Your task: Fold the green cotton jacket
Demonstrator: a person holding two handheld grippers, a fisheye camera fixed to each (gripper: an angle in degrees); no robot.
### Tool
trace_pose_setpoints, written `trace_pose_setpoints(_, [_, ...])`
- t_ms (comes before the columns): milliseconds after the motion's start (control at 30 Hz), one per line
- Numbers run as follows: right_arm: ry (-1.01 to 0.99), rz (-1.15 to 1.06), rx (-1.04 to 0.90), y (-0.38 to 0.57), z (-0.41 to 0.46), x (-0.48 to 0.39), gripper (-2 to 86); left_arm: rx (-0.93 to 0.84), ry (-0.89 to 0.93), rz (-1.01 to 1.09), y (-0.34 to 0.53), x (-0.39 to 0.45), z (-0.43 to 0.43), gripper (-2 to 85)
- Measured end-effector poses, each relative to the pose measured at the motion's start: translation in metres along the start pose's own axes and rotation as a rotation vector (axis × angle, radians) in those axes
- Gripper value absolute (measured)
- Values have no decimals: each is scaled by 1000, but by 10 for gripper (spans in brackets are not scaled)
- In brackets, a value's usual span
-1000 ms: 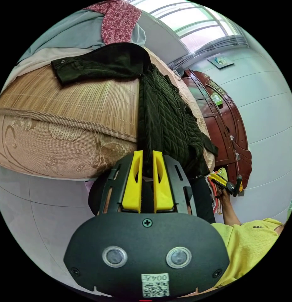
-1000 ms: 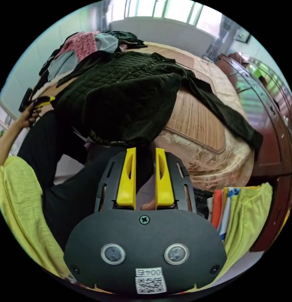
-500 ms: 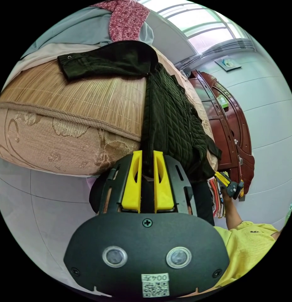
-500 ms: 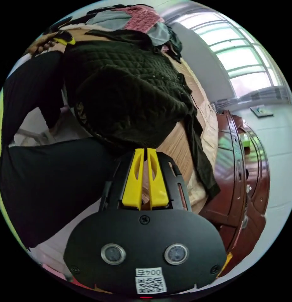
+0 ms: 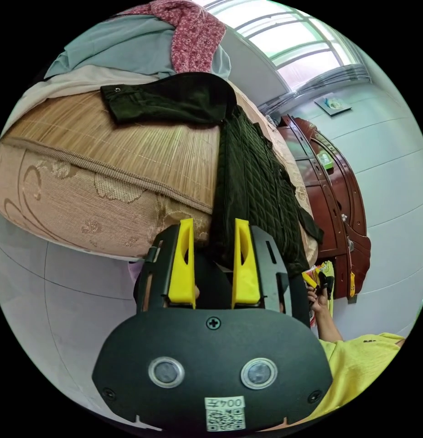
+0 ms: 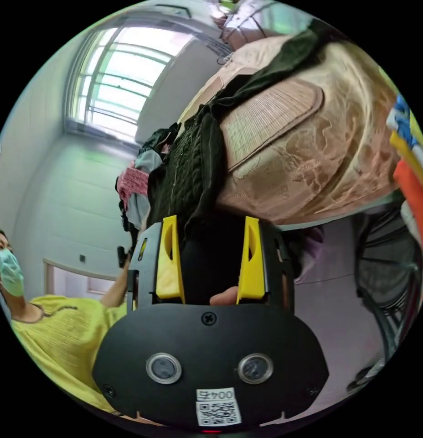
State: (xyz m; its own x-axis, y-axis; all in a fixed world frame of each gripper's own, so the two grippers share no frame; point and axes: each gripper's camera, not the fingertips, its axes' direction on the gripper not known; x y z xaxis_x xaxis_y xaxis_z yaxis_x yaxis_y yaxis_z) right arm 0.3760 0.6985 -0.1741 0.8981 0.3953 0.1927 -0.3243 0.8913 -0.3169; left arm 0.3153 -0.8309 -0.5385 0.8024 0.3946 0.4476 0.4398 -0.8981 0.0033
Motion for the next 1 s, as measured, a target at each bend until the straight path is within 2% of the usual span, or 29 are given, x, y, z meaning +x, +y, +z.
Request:
trace_pose_setpoints(200, [-46, 36, -86, -30, 26, 13, 207, -63, -9, 45, 1, 8, 12, 148])
trace_pose_setpoints(400, [-18, -30, -145, -41, 38, -8, 114, -45, -4, 70, 16, 27, 18, 145])
trace_pose_setpoints(500, [99, -90, -129, -40, 34, -28, 48, -107, -13, 89, 17, 32, 32, 133])
trace_pose_setpoints(567, [214, -202, -136, -36, 36, -56, 43, -130, -77, 123, 19, 41, 37, 101])
trace_pose_setpoints(633, [411, -306, -163, -30, 43, -85, 40, -129, -126, 181, 23, 53, 37, 63])
trace_pose_setpoints(733, [567, -293, -223, -27, 54, -83, 39, -92, -201, 187, 32, 61, 34, 35])
trace_pose_setpoints(833, [495, -219, -252, -23, 57, -75, 41, -88, -163, 118, 42, 49, 36, 26])
trace_pose_setpoints(1000, [465, -181, -257, -14, 54, -82, 56, -72, -139, 140, 58, 54, 32, 27])
